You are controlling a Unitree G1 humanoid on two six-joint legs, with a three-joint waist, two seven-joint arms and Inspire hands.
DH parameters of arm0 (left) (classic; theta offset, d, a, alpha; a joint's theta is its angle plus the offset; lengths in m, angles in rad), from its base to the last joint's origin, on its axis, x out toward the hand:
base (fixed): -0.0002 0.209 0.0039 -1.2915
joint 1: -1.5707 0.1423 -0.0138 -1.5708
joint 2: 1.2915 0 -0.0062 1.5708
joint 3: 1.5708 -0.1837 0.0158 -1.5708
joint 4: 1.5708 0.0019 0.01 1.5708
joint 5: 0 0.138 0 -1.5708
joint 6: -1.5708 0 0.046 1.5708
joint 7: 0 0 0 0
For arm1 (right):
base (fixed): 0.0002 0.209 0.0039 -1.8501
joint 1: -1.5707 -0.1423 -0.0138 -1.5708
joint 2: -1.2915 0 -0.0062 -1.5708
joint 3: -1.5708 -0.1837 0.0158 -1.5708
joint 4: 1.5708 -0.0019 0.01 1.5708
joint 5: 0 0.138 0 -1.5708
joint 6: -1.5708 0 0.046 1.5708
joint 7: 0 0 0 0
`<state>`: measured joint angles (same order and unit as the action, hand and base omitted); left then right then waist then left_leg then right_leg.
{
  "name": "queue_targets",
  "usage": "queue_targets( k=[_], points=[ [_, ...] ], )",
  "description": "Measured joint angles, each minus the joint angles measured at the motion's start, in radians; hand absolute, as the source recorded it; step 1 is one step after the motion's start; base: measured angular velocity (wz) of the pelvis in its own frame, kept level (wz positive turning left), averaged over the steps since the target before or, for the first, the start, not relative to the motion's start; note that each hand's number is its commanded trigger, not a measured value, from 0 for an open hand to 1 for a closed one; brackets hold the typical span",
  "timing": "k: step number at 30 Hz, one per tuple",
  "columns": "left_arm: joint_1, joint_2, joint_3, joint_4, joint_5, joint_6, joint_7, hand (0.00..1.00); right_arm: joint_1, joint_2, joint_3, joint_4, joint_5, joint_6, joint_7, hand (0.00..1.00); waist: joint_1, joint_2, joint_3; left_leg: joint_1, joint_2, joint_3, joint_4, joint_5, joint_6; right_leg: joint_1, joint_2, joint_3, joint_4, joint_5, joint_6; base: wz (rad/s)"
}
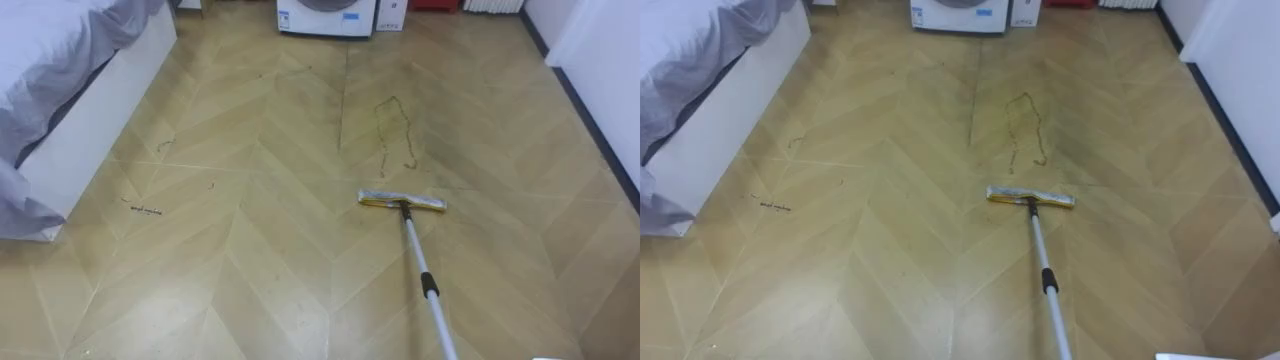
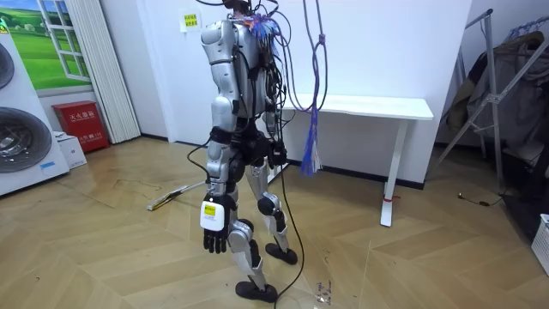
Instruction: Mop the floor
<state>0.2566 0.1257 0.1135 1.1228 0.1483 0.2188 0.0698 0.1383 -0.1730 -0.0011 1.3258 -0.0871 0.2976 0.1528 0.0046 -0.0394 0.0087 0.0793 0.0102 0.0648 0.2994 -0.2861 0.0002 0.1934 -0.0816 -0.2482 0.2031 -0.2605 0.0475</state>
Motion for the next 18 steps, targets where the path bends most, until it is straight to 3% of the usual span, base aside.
queue_targets(
  k=[11, 18],
  points=[
    [0.001, 0.001, 0.001, 0.017, -0.007, 0.001, -0.056, 0.00, -0.019, 0.002, -0.002, 0.012, 0.000, 0.000, 0.004, 1.00, 0.001, 0.010, -0.0006, -0.005, 0.001, 0.000, -0.007, 0.000, 0.000, -0.005, 0.001, 0.001, 0.002, 0.000, 0.000, 0.00],
    [0.000, 0.002, 0.002, 0.019, 0.001, 0.002, -0.073, 0.00, -0.009, 0.001, -0.004, 0.012, 0.002, 0.000, 0.004, 1.00, -0.001, 0.023, -0.0054, -0.022, 0.002, 0.000, 0.000, 0.000, 0.000, -0.025, 0.001, 0.001, 0.005, 0.000, 0.000, 0.00]
  ],
)
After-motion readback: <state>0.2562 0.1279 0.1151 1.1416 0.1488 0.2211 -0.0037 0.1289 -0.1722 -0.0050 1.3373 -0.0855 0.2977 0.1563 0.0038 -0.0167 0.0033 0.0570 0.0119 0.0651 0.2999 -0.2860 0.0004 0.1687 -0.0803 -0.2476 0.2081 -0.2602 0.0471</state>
